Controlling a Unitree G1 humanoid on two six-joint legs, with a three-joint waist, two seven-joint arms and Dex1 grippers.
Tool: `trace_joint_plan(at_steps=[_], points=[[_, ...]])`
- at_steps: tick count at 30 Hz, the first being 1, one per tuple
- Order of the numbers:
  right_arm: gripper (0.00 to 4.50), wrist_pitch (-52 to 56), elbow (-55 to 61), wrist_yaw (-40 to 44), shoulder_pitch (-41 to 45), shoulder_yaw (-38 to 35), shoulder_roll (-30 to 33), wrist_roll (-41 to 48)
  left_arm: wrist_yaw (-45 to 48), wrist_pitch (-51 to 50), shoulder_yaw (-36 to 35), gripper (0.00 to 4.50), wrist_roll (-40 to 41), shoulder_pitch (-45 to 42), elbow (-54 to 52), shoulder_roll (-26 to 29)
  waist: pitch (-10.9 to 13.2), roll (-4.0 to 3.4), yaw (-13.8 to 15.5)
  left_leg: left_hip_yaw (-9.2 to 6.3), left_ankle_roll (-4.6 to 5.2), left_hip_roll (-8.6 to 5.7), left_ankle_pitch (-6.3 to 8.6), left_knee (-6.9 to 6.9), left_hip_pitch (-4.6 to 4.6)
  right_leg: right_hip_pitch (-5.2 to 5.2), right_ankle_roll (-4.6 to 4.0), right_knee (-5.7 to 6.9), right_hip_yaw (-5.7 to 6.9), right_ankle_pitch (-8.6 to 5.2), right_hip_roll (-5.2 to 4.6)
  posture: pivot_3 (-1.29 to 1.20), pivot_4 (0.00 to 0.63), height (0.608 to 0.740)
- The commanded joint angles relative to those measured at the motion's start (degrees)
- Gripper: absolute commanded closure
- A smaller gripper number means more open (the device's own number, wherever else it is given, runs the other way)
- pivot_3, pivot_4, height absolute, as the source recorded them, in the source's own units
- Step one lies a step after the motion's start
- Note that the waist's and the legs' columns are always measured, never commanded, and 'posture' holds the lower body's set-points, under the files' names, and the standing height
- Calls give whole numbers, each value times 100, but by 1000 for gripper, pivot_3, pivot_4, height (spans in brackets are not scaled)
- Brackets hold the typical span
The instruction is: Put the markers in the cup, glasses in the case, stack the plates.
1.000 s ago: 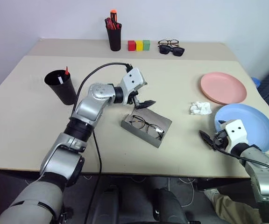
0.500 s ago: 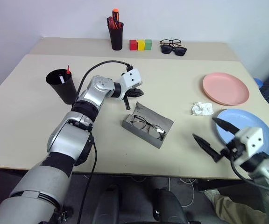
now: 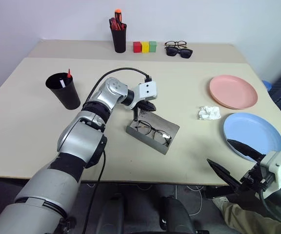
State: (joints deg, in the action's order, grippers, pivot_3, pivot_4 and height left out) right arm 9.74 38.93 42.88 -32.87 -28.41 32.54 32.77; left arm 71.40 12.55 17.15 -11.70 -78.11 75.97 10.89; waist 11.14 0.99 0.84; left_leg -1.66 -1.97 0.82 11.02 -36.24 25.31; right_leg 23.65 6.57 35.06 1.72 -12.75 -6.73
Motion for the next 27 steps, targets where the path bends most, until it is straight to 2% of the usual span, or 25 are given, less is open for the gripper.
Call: trace_joint_plan(at_steps=[1,7,14,19,23,27], points=[[0,-120,260,-71,-60,-60,-97,-8,940,10,-38,4481,-37,-173,-12,77,-1,-1,0,0,0,0,0,0,0,0,-1,0,0,0,0,0,150,740],[0,-194,157,11,-82,7,-141,-60,2023,-32,26,4481,-58,-101,-100,367,0,-1,-12,0,2,1,1,0,0,1,-2,0,0,0,0,0,150,740],[0,-232,-136,169,58,94,-91,-119,2110,242,656,4481,233,468,-400,676,-6,-4,-5,-3,4,2,2,-3,-3,-5,-2,2,0,0,0,0,150,740],[0,-73,-475,-3,336,167,12,-414,2039,89,-51,4481,715,544,-914,729,-7,-6,-9,-3,6,2,3,-3,-8,-9,-2,2,0,0,0,0,150,740],[0,147,-896,-258,759,279,38,-573,1867,-483,-589,4481,1304,781,-1964,670,-4,-5,-6,-3,7,2,3,-4,-4,-5,-3,4,0,0,0,0,150,740],[0,124,-1681,-427,1291,479,100,-989,1429,-1385,-541,4481,1367,1374,-3388,616,-8,-10,-7,-2,7,1,3,-6,-4,-8,-2,4,-2,0,-1,0,150,740]])
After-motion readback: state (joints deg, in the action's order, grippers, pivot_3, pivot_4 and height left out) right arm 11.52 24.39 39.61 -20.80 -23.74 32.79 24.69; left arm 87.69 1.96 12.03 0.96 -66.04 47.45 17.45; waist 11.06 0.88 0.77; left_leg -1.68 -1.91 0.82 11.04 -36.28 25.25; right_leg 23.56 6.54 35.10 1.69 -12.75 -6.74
